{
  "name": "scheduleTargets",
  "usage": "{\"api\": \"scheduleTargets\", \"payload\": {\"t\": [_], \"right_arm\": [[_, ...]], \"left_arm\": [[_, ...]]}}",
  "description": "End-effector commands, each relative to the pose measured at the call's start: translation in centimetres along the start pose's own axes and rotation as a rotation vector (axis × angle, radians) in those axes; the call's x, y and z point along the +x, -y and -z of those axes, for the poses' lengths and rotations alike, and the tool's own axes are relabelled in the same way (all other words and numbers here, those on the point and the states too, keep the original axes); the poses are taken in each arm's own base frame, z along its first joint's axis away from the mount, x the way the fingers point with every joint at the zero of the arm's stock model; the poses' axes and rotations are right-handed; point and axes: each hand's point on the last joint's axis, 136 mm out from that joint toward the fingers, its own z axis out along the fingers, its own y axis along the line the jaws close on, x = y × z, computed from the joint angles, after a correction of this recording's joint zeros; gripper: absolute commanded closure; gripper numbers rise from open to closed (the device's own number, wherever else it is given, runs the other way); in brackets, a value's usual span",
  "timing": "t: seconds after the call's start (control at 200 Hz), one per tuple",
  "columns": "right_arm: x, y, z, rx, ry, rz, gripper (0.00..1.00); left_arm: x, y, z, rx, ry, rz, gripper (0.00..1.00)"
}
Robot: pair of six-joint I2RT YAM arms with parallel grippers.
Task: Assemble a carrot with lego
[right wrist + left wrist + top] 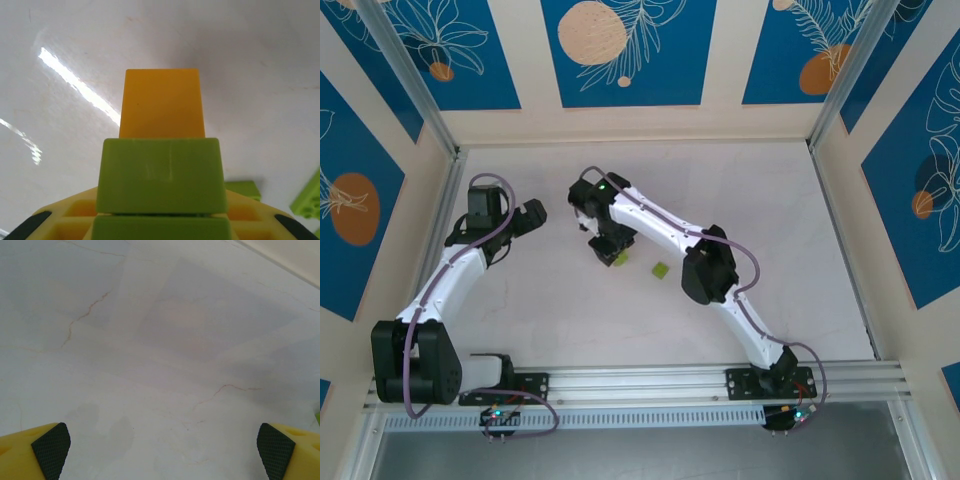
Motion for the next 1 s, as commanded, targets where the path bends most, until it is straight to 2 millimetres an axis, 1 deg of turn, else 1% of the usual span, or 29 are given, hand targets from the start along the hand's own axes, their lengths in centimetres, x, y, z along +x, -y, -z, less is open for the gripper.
{"api": "scheduleTargets", "payload": {"t": [0.0, 0.09, 0.15, 0.235, 0.405, 0.775, 0.995], "right_arm": [[3.5, 0.4, 1.7, 0.007, -0.091, 0.023, 0.67], [4.8, 0.9, 2.2, 0.022, -0.120, 0.001, 0.67], [5.6, 1.0, 2.0, 0.023, -0.151, -0.010, 0.67], [6.2, 0.5, 1.3, 0.015, -0.189, -0.014, 0.67], [6.5, -0.4, 0.2, 0.003, -0.231, -0.007, 0.66], [7.3, -0.5, -2.9, -0.024, -0.331, -0.001, 0.65], [7.9, -0.7, -3.4, -0.041, -0.361, 0.000, 0.65]], "left_arm": [[-0.3, -0.6, 0.5, -0.014, 0.019, 0.012, 0.01], [-0.3, -0.5, 0.5, -0.011, 0.017, 0.013, 0.01], [-0.3, -0.4, 0.4, -0.004, 0.014, 0.014, 0.02], [-0.3, -0.2, 0.2, 0.005, 0.009, 0.016, 0.02], [-0.2, -0.2, 0.3, 0.004, 0.007, 0.012, 0.02], [-0.2, -0.4, 0.5, -0.004, 0.008, 0.008, 0.02], [-0.2, -0.3, 0.2, -0.002, 0.001, 0.009, 0.01]]}}
